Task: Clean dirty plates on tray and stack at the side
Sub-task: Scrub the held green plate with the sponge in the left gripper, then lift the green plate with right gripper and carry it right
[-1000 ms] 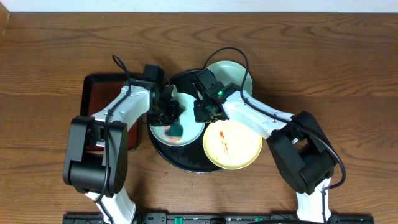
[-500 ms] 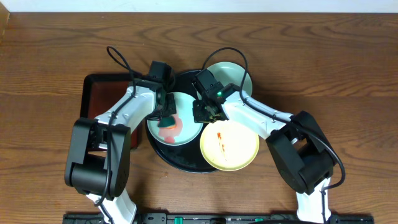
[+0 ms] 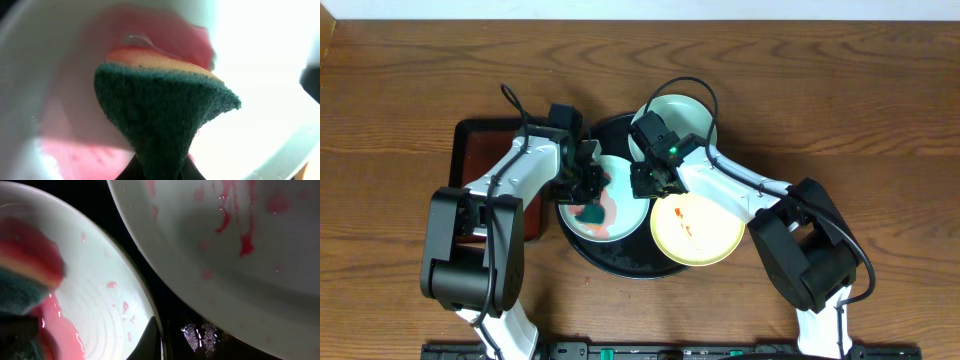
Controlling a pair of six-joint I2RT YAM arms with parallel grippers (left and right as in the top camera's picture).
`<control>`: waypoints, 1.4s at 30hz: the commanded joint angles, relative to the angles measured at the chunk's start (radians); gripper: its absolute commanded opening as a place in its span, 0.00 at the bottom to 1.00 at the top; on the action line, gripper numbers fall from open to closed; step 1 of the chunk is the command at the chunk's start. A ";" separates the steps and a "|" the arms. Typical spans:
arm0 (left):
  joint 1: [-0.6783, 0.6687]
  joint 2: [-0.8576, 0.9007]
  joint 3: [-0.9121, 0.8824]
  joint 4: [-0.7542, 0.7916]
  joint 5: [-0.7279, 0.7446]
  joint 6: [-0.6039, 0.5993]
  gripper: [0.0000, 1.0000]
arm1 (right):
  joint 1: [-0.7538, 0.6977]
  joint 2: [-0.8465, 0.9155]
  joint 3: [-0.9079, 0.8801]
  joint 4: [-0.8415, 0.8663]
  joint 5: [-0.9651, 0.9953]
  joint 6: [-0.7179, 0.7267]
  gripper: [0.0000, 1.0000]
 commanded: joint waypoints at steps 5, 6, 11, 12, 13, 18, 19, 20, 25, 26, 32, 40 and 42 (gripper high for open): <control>0.011 0.037 -0.030 0.161 -0.051 -0.064 0.07 | -0.006 0.034 -0.003 -0.019 0.026 -0.002 0.01; 0.013 0.037 -0.031 0.183 -0.116 -0.114 0.07 | -0.006 0.034 -0.003 -0.019 0.026 -0.002 0.01; 0.013 0.037 -0.020 0.217 -0.445 -0.317 0.07 | -0.006 0.034 -0.003 -0.021 0.026 -0.002 0.01; 0.013 0.035 -0.011 0.204 -0.473 -0.329 0.08 | -0.006 0.034 -0.003 -0.022 0.026 -0.001 0.01; 0.013 0.032 -0.003 0.190 -0.482 -0.330 0.07 | -0.006 0.034 -0.003 -0.023 0.026 -0.002 0.01; 0.013 -0.007 0.059 0.102 -0.482 -0.330 0.07 | -0.005 0.034 -0.003 -0.031 0.026 -0.001 0.01; 0.013 -0.021 0.076 0.080 -0.482 -0.330 0.07 | -0.005 0.034 -0.003 -0.031 0.026 -0.002 0.01; 0.013 -0.037 0.092 0.060 -0.482 -0.330 0.07 | -0.005 0.034 -0.003 -0.033 0.026 -0.001 0.01; 0.013 -0.130 0.144 -0.005 -0.481 -0.317 0.08 | -0.005 0.034 -0.003 -0.042 0.026 -0.002 0.01; 0.013 -0.155 0.152 -0.013 -0.482 -0.312 0.07 | -0.004 0.034 -0.003 -0.042 0.026 -0.002 0.01; 0.022 -0.293 0.162 -0.050 -0.483 -0.303 0.08 | -0.004 0.034 -0.003 -0.041 0.026 -0.001 0.01; 0.098 -0.327 0.161 -0.147 -0.482 -0.294 0.07 | 0.023 0.056 -0.003 -0.033 0.025 -0.001 0.03; 0.117 -0.322 0.159 -0.162 -0.482 -0.276 0.07 | 0.023 0.056 -0.003 -0.032 0.012 -0.001 0.02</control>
